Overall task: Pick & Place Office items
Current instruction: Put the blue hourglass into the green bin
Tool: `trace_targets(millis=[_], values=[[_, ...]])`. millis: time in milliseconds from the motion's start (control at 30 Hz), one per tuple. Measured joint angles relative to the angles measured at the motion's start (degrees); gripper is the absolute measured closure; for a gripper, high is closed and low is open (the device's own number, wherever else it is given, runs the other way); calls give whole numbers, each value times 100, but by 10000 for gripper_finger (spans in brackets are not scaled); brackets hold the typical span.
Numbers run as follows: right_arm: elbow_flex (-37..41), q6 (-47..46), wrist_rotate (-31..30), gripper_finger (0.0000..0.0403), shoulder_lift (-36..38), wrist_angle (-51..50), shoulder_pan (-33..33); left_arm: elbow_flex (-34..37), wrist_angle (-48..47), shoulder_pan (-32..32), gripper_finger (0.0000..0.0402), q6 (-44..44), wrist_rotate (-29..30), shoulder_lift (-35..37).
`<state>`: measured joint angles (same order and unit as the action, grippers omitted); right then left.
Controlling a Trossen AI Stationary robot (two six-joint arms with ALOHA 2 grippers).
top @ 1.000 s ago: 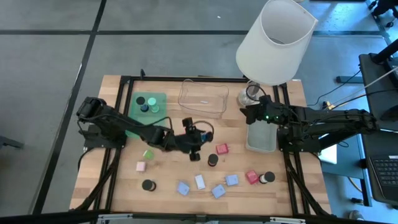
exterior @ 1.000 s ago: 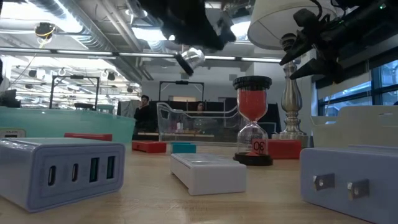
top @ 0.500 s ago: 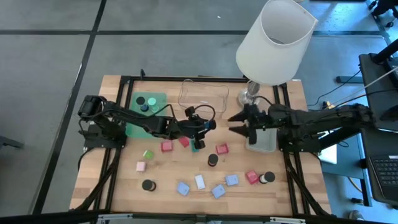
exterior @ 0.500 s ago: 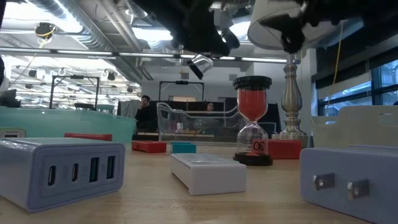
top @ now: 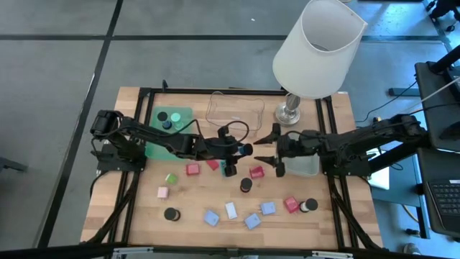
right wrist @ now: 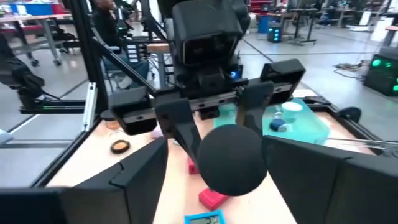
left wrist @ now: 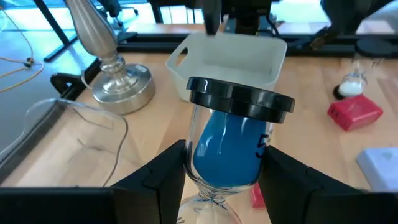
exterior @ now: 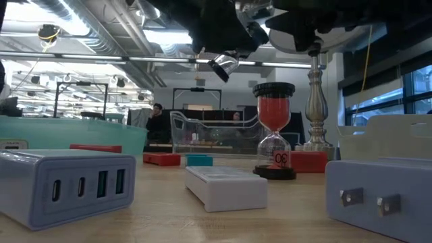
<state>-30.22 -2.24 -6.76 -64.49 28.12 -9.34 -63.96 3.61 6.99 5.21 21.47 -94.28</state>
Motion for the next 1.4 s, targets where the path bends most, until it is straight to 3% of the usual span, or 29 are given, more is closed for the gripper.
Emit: trace_targets(millis=[233,400,633,1167,1400], values=[[0,275,-162,77,0,-2,2,0,446,-22,231,-96,-68,-2],[-2,321,-277,58,0,-3,2,0,773,-123,231,-98,-185,-2],[-2,480,-525,57,0,285,2,0,999,-225,231,-45,-791,-2],[-7,332,-591,57,-455,1137,2,0,1242,-228,231,-136,-812,-2],[-7,275,-613,86,-455,1296,2,0,1247,-228,231,-140,-809,-2]])
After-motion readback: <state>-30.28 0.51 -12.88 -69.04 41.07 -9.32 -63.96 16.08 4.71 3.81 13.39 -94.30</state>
